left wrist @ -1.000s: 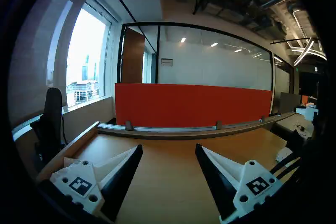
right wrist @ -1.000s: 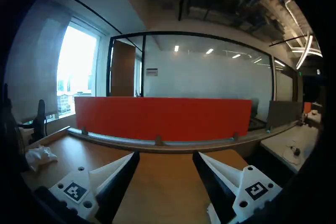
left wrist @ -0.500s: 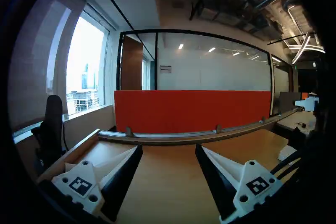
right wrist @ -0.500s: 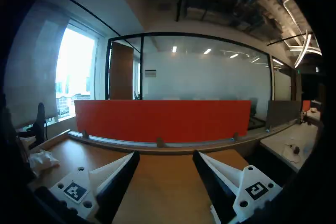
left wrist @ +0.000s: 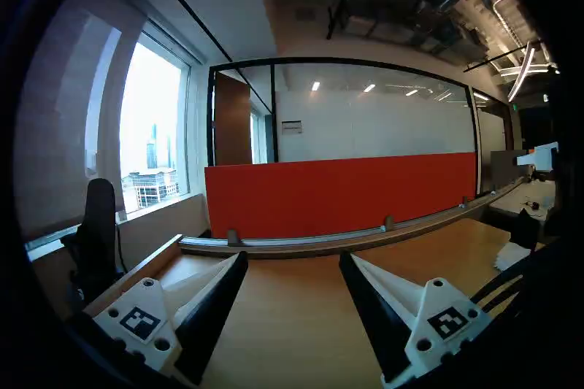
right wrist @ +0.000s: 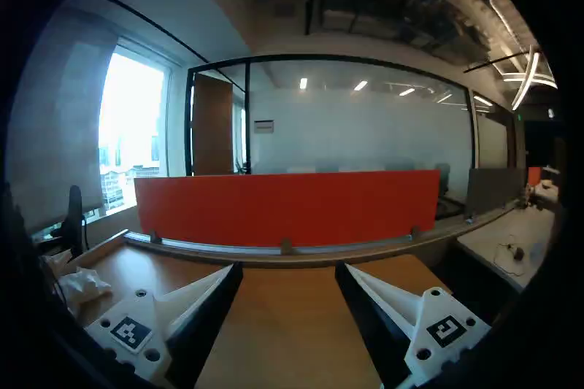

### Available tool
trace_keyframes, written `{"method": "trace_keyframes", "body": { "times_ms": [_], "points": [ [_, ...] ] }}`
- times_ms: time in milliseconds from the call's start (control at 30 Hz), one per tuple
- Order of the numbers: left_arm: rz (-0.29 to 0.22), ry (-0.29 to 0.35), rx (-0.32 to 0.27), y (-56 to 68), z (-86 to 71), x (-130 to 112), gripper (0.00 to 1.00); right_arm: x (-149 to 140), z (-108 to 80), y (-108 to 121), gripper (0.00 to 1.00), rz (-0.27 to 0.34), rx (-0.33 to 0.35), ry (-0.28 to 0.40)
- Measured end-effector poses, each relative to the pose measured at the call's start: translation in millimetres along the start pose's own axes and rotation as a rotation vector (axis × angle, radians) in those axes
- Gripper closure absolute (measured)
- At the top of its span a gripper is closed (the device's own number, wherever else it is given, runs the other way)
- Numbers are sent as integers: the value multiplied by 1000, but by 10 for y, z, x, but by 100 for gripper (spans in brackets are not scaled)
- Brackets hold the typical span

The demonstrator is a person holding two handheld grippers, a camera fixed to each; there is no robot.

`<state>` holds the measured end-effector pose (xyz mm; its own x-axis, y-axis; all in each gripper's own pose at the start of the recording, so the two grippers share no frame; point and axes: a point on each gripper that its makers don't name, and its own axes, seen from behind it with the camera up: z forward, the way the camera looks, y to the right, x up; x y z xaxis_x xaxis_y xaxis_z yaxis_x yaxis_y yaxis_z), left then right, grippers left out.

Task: Fold towel

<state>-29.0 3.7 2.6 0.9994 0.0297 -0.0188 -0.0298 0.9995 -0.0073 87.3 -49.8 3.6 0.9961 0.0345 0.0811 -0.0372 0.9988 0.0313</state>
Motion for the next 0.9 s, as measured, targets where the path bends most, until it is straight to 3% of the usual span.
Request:
{"method": "trace_keyframes", "body": {
  "times_ms": [500,900],
  "points": [
    [14,15,3,50,-33,-505,7,51,-72,61,2,7,-25,41],
    [-2,30,31,-53,-104,-1024,7,-318,-62,-47,2,-2,0,57]
  ]
}}
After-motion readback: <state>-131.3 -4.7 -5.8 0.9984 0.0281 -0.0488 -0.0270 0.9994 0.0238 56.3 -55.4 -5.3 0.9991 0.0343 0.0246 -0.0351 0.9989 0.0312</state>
